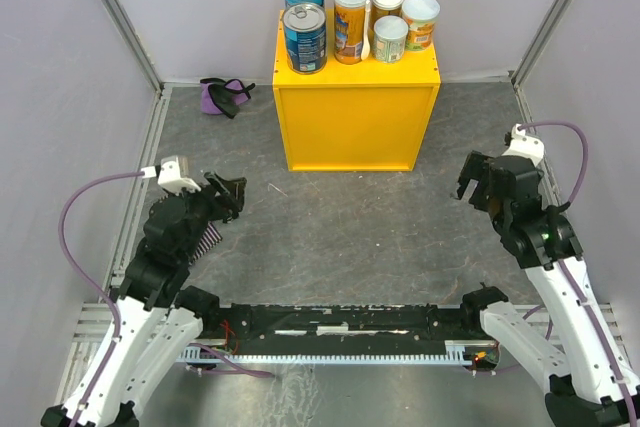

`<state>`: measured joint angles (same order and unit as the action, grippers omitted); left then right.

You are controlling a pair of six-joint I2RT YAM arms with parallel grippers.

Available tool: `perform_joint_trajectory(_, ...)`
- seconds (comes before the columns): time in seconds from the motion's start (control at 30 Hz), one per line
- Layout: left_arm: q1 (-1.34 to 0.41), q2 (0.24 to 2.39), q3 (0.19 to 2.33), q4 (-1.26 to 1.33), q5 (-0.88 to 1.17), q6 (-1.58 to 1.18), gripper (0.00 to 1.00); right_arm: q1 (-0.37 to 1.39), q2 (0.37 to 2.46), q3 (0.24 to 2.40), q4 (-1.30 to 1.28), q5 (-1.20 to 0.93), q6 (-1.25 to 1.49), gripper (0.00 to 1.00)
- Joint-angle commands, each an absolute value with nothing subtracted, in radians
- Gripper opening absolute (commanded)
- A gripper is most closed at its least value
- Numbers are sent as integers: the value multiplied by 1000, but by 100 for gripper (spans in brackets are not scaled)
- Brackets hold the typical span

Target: Place and organize the canned foods onto the counter

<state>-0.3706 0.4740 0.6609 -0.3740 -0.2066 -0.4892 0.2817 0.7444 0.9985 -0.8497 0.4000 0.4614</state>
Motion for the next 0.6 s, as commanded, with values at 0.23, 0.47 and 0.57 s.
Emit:
perform_joint_trajectory(0.23,-367,445,688,-429,-187,-511,83,287,696,1070,-877,523,525,99)
perform_joint_trajectory(0.47,-367,433,682,-413,-185,-515,83,286,636,1031,-884,519,539,99)
perform_joint_trajectory(0.57,-366,447,694,-419,-176,-516,83,286,627,1034,-892,535,531,99)
